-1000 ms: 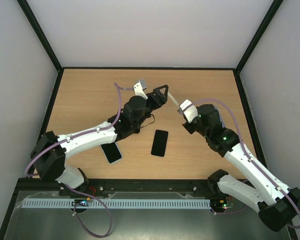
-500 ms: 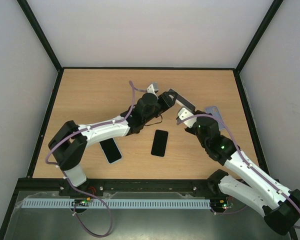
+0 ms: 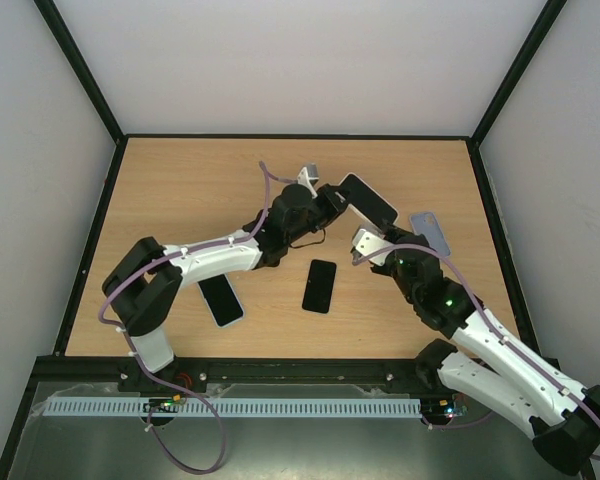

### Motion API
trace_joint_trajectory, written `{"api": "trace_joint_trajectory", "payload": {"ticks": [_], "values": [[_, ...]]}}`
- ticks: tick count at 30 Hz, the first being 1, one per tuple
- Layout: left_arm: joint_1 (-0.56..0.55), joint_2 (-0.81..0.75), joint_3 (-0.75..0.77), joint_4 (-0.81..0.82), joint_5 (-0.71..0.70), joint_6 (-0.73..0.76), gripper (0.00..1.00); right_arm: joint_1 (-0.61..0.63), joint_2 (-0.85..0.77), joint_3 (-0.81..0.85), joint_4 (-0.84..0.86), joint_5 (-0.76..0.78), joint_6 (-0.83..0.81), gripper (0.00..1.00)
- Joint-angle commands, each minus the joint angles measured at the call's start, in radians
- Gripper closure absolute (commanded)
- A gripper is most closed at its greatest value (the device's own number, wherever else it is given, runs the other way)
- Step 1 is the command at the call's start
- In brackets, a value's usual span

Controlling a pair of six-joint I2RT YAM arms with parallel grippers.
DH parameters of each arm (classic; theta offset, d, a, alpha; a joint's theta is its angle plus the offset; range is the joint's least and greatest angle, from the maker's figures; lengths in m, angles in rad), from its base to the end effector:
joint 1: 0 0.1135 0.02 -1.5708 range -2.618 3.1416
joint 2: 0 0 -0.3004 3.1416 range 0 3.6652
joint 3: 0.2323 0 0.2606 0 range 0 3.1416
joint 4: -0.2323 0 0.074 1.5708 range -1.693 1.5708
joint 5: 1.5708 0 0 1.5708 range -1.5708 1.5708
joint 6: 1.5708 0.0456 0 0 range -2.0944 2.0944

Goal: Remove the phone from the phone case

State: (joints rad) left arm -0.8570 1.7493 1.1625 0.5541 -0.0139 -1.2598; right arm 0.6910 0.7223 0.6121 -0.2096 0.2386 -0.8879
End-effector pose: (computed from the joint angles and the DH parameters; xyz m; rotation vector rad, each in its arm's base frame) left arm 0.2868 -0.3301 0.3148 -0.3855 1.8253 -1.5672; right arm 0.1345 0.0972 0.3066 -1.2266 1.4472 -0.3596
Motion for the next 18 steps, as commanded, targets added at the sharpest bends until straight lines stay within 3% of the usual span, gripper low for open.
{"api": "trace_joint_trajectory", "payload": {"ticks": [1, 7, 12, 18], "values": [[0.039, -0.052, -0.063, 0.100, 0.018, 0.049, 0.97, 0.010, -0.033, 0.083, -0.103, -0.116, 0.052, 0.21], [0.079, -0.142, -0.191, 0.144, 0.093, 0.191, 0.97, 0.009, -0.019, 0.194, -0.238, -0.208, 0.274, 0.02], [0.090, -0.253, -0.303, 0.107, 0.213, 0.469, 0.97, -0.020, 0.065, 0.341, -0.418, -0.369, 0.439, 0.05], [0.090, -0.449, -0.467, 0.132, 0.366, 0.667, 0.97, -0.158, 0.172, 0.427, -0.523, -0.710, 0.530, 0.12]]}}
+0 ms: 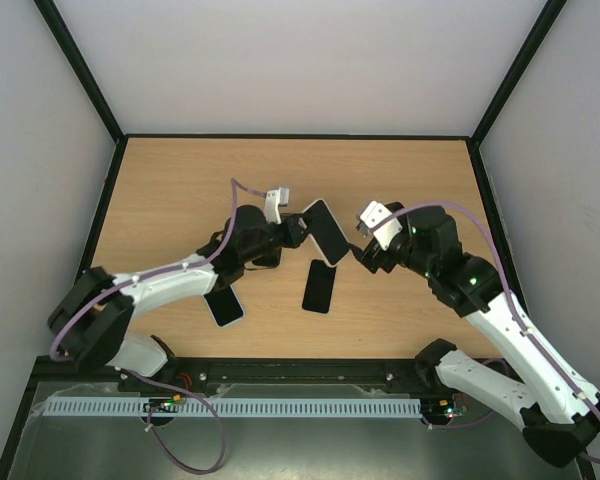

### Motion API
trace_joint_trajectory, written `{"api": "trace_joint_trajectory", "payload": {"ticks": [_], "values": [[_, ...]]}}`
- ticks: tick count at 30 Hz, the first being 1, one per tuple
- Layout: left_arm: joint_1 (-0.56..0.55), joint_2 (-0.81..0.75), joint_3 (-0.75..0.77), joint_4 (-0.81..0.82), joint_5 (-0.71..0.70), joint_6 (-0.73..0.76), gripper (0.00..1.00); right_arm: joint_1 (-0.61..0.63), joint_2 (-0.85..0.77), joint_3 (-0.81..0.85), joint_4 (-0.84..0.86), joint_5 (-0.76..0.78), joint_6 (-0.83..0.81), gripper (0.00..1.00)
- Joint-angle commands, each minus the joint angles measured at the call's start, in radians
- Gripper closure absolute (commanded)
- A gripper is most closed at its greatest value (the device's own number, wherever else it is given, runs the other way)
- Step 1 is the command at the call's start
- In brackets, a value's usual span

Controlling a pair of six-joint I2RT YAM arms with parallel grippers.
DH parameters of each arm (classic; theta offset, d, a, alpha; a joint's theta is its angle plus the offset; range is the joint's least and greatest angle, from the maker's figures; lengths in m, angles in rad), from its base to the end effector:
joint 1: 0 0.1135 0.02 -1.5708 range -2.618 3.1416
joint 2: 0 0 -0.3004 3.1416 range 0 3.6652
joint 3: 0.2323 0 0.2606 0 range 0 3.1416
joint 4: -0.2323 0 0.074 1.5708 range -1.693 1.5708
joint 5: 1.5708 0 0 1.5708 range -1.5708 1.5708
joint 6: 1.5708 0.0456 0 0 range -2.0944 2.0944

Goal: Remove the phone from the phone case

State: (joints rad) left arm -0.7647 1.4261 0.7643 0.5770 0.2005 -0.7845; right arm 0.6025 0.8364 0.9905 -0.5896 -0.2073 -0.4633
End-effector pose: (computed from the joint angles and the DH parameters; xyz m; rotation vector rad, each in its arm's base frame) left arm 0.2332 -0.2363 0.2922 0.1509 1.8302 -1.3064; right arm 0.1328 0.1027 0.3846 -1.1327 1.6588 0.2969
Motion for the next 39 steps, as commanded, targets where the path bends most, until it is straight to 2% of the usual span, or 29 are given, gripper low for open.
{"api": "trace_joint_trajectory", "payload": {"ticks": [1, 7, 11, 16, 20, 23, 25, 26, 29, 31, 35, 39], "values": [[-0.002, -0.155, -0.092, 0.120, 0.184, 0.212, 0.97, -0.086, 0.072, 0.054, -0.155, -0.308, 0.109, 0.13], [-0.005, -0.250, -0.143, 0.150, 0.397, 0.278, 0.97, -0.092, 0.074, 0.025, -0.203, -0.563, 0.068, 0.22], [-0.025, -0.255, -0.148, 0.203, 0.448, 0.286, 0.97, -0.092, 0.061, -0.028, -0.215, -0.691, 0.056, 0.24], [-0.045, -0.233, -0.140, 0.286, 0.537, 0.277, 0.97, -0.091, 0.065, -0.079, -0.198, -0.733, 0.069, 0.34], [-0.056, -0.218, -0.121, 0.305, 0.573, 0.278, 0.97, -0.090, 0.065, -0.080, -0.207, -0.738, 0.059, 0.50], [-0.057, -0.223, -0.112, 0.292, 0.580, 0.304, 0.96, -0.090, 0.057, -0.072, -0.206, -0.736, 0.063, 0.70], [-0.056, -0.233, -0.113, 0.270, 0.562, 0.334, 0.92, -0.091, 0.056, -0.058, -0.207, -0.734, 0.072, 0.87], [-0.057, -0.238, -0.113, 0.259, 0.549, 0.349, 0.86, -0.090, 0.056, -0.046, -0.207, -0.733, 0.078, 0.95], [-0.058, -0.250, -0.130, 0.262, 0.501, 0.363, 0.58, -0.090, 0.059, -0.009, -0.197, -0.746, 0.125, 0.98], [-0.059, -0.255, -0.156, 0.300, 0.474, 0.353, 0.49, -0.090, 0.058, 0.008, -0.165, -0.766, 0.173, 0.98], [-0.062, -0.257, -0.211, 0.380, 0.449, 0.317, 0.46, -0.091, 0.056, 0.015, -0.120, -0.790, 0.235, 0.98], [-0.064, -0.245, -0.233, 0.442, 0.455, 0.293, 0.50, -0.090, 0.067, 0.013, -0.127, -0.795, 0.233, 0.98]]}}
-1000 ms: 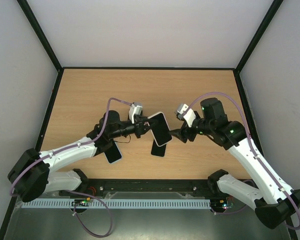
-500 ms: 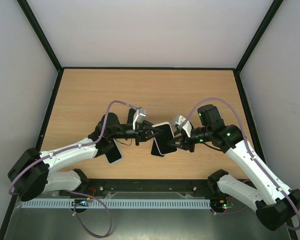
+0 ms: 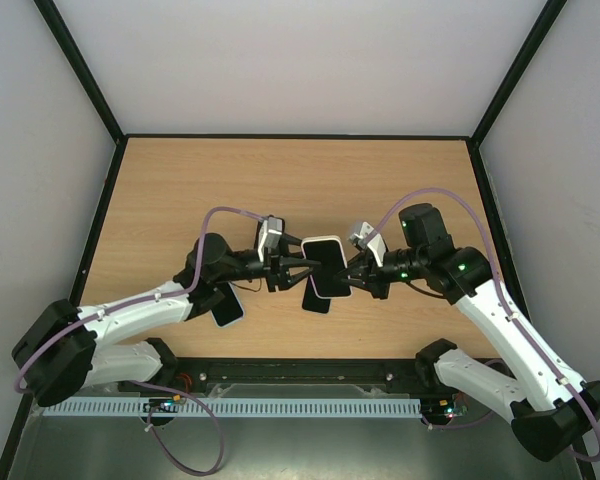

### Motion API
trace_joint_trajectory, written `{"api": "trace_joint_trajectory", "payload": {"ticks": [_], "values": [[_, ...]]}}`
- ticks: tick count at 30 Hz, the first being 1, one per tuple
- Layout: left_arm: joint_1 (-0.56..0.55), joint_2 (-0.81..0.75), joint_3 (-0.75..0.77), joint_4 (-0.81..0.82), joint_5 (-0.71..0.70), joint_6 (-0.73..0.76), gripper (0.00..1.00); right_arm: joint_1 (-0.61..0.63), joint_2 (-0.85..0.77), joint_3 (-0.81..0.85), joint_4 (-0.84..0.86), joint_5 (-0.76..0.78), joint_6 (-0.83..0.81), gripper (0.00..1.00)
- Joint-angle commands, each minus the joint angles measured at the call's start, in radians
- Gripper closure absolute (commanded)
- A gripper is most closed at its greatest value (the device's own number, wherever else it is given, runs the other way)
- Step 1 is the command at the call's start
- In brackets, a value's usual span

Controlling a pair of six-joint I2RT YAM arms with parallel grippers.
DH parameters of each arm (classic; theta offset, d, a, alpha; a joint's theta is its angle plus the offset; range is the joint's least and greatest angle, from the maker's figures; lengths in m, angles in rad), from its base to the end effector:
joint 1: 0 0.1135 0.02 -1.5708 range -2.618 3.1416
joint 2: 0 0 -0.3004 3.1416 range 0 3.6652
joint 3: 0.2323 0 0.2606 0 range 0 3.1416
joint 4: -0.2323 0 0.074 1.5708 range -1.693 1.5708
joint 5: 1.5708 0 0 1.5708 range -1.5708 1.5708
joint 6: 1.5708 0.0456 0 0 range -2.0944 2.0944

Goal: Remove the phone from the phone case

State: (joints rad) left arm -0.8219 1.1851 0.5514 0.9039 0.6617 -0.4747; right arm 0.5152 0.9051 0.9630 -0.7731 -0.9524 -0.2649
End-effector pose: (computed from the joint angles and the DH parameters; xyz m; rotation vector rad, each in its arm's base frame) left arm 0.1516 -0.2043 0.3194 0.8621 1.2663 -1.4906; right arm 0.1209 0.1112 0.3585 -1.2743 1.7812 1.2124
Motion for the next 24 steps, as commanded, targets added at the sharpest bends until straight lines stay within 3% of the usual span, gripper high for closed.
{"api": "trace_joint_trajectory", "payload": {"ticks": [1, 7, 13, 17, 20, 24], "values": [[-0.008, 0.000, -0.017, 0.116, 0.002, -0.018, 0.53, -0.003, 0.002, 0.041, 0.052, -0.053, 0.031, 0.98], [-0.008, 0.011, 0.003, 0.111, 0.050, -0.022, 0.75, -0.003, 0.011, 0.038, 0.035, -0.048, 0.017, 0.98], [-0.007, 0.020, 0.034, 0.095, 0.105, -0.041, 0.89, -0.003, 0.017, 0.050, 0.012, -0.043, 0.000, 0.96], [-0.004, 0.013, 0.065, 0.073, 0.130, -0.076, 0.94, -0.003, 0.013, 0.091, -0.058, 0.000, -0.079, 0.75], [0.009, -0.005, 0.117, -0.055, 0.142, -0.065, 0.95, -0.003, 0.004, 0.102, -0.123, 0.036, -0.180, 0.55], [0.023, -0.028, 0.162, -0.118, 0.192, -0.049, 0.96, -0.003, 0.001, 0.084, -0.201, 0.061, -0.316, 0.43]]}}
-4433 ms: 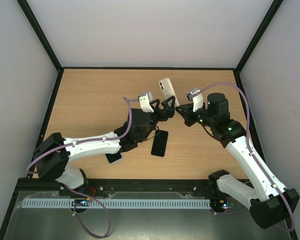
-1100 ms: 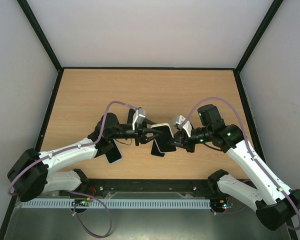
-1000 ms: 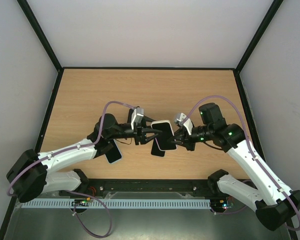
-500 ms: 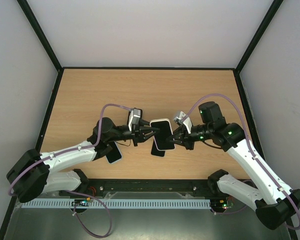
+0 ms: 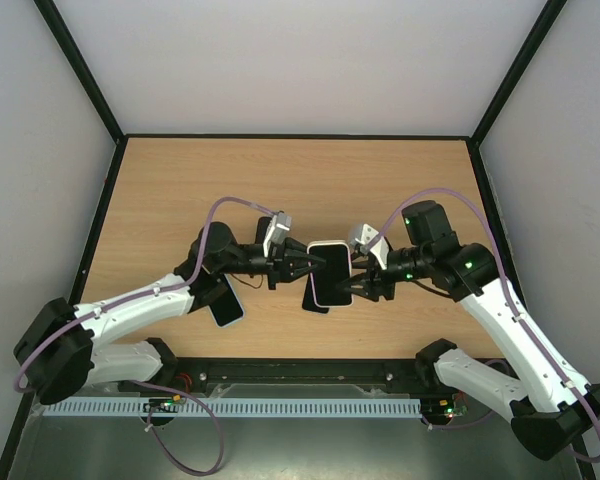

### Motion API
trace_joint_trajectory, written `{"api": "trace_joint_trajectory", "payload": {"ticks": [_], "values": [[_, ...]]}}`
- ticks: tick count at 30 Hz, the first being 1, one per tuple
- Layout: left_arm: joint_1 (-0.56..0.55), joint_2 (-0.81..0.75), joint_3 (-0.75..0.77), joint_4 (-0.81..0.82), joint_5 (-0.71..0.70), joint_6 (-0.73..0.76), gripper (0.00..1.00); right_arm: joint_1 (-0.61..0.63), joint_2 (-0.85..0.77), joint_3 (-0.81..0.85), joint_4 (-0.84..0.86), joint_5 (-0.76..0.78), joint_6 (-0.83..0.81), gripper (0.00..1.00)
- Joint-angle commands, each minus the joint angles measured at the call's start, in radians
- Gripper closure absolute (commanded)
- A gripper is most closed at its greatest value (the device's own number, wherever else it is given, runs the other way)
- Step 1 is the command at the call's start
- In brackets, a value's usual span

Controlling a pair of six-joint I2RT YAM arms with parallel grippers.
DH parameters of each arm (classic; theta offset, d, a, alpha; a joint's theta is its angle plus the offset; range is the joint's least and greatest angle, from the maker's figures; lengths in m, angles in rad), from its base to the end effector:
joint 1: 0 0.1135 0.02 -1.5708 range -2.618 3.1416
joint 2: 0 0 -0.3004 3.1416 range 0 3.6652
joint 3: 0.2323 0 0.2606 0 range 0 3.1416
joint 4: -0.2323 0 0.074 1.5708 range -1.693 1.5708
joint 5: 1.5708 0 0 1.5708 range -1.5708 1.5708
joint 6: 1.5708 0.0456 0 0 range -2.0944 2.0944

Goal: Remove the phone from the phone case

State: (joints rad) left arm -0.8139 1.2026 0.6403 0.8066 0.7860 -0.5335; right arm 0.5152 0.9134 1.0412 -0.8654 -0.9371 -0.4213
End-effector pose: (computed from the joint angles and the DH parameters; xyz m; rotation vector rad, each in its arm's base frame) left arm 0.1561 -0.2122 0.3350 0.9474 1.3048 -1.5989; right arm 0.1168 0.1084 0.3752 -1.3820 1.6794 1.1171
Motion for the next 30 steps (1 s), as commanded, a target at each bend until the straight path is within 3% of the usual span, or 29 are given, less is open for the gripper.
{"api": "trace_joint_trajectory", "payload": {"ticks": [1, 7, 20, 30], "values": [[0.018, -0.049, 0.078, -0.014, 0.071, -0.001, 0.97, -0.003, -0.007, -0.004, -0.122, 0.045, -0.185, 0.43], [0.041, -0.041, 0.097, 0.006, 0.056, -0.067, 0.97, -0.003, -0.002, -0.035, -0.207, -0.010, -0.311, 0.45], [0.050, 0.032, 0.115, 0.138, 0.185, -0.199, 0.97, -0.003, -0.037, -0.033, -0.221, -0.050, -0.345, 0.77], [0.050, 0.070, 0.129, 0.244, 0.264, -0.343, 0.97, -0.003, -0.036, -0.031, -0.208, 0.066, -0.415, 0.91]]}}
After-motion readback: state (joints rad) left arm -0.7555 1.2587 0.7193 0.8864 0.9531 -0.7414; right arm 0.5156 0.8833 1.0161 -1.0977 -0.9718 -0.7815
